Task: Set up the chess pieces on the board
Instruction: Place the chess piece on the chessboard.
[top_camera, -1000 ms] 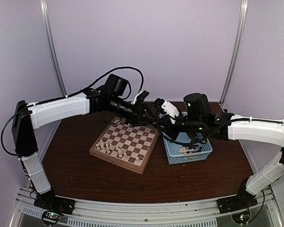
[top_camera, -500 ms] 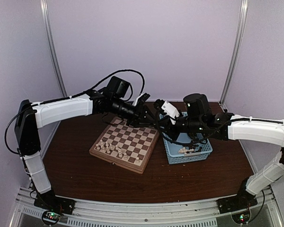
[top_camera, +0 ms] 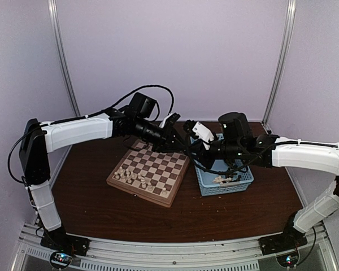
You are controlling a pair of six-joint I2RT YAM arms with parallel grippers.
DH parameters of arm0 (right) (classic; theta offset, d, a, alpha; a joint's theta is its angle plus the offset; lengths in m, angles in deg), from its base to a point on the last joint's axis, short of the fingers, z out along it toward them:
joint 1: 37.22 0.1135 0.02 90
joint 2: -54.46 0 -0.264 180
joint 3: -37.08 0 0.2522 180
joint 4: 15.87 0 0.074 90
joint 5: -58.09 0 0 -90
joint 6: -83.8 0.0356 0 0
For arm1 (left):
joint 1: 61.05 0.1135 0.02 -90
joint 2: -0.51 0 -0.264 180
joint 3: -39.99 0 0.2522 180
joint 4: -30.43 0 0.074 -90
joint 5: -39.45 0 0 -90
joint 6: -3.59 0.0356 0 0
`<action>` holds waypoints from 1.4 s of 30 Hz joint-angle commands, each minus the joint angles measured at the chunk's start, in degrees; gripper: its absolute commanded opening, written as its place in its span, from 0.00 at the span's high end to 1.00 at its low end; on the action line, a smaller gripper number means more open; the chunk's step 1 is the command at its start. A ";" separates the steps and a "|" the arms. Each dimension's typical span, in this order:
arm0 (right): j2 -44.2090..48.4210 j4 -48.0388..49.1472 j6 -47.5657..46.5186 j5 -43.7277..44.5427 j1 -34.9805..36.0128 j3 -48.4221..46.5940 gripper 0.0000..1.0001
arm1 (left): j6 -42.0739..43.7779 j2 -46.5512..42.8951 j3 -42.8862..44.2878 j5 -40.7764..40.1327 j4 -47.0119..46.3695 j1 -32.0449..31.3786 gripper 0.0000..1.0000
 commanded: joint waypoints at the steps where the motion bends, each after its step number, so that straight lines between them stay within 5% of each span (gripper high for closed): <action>1: 0.53 3.79 0.09 -0.51 0.25 -1.02 0.88 | 0.15 1.09 0.56 0.59 -1.36 -0.14 0.84; 8: 0.10 5.18 0.62 1.25 0.20 0.46 0.82 | 0.81 -0.18 -0.27 -0.37 -1.65 -0.06 0.88; 14: 0.30 6.81 0.98 3.12 0.00 2.10 0.36 | 6.42 -1.01 0.88 -7.38 6.97 0.04 0.88; 17: 1.12 6.49 1.18 3.11 -0.09 2.60 0.24 | 9.94 -1.59 1.84 -12.28 11.91 0.07 0.88; 29: 5.06 7.50 3.70 4.97 -0.95 6.66 0.19 | 21.67 -3.43 0.96 -38.91 26.13 0.12 0.88; 42: 5.43 9.19 5.17 5.91 -1.77 7.97 0.18 | 23.46 0.50 -0.95 -41.86 28.31 0.15 0.89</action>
